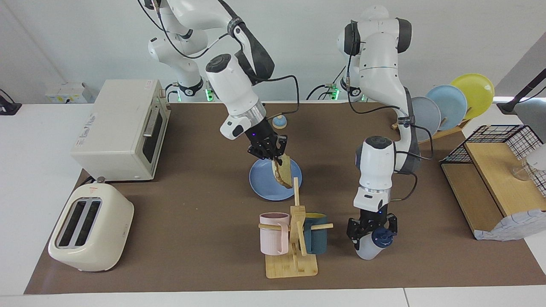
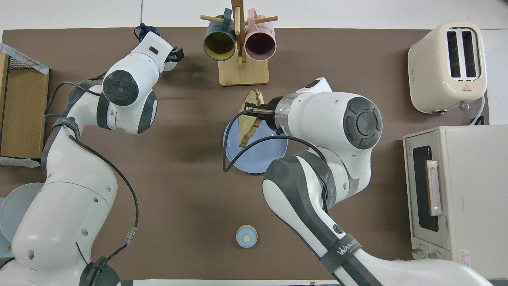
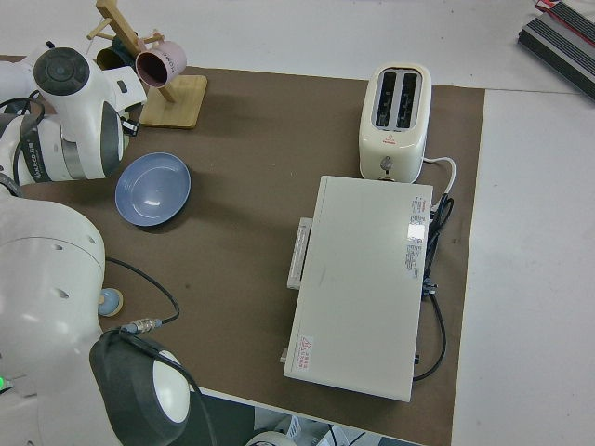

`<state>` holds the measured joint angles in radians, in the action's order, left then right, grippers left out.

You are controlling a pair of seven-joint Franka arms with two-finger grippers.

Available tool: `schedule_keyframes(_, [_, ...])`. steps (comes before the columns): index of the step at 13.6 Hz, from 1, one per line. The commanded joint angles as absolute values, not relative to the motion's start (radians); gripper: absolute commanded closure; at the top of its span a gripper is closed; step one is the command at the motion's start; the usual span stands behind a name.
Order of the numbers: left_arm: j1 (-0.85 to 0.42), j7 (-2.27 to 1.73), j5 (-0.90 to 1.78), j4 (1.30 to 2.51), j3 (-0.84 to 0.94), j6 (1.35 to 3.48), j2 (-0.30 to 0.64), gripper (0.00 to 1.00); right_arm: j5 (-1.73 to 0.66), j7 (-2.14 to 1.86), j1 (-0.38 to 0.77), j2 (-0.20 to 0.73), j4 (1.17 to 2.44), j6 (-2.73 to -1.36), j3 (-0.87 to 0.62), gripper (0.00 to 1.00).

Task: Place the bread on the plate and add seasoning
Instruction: 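Carry the bread slice with the right gripper over the blue plate, then lower the bread onto the plate and open the right gripper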

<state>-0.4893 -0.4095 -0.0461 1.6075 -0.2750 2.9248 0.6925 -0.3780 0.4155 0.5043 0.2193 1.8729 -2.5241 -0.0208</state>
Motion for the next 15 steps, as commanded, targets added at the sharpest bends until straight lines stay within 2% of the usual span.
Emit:
schedule_keyframes(1, [-0.486, -0.426, -0.058, 1.582, -0.279, 2.941, 0.713, 0.00, -0.396, 0.406, 0.515, 0.158, 2.009, -2.621, -0.021, 1.00])
schedule_keyframes(2, [-0.486, -0.420, -0.060, 1.582, -0.278, 2.951, 0.713, 0.11, -0.399, 0.410, 0.517, 0.152, 2.046, -2.670, -0.023, 1.00])
schedule_keyframes(3, [-0.486, -0.413, -0.067, 1.586, -0.279, 2.964, 0.712, 0.65, -0.400, 0.413, 0.531, 0.152, 2.057, -2.689, -0.026, 1.00])
schedule_keyframes(4, [-0.485, -0.397, -0.071, 1.591, -0.279, 2.964, 0.712, 1.00, -0.400, 0.417, 0.537, 0.146, 2.060, -2.689, -0.026, 1.00])
schedule_keyframes(10, [-0.466, -0.357, -0.058, 1.594, -0.278, 2.967, 0.710, 1.00, -0.408, 0.419, 0.528, 0.115, 2.166, -2.753, -0.026, 1.00])
schedule_keyframes(13, [-0.433, -0.359, -0.055, 1.589, -0.270, 2.958, 0.698, 1.00, -0.569, 0.382, 0.534, 0.103, 2.224, -2.830, -0.025, 1.00])
schedule_keyframes(15, [-0.419, -0.357, -0.057, 1.585, -0.265, 2.951, 0.690, 1.00, -0.580, 0.278, 0.516, 0.088, 2.265, -2.832, -0.025, 1.00])
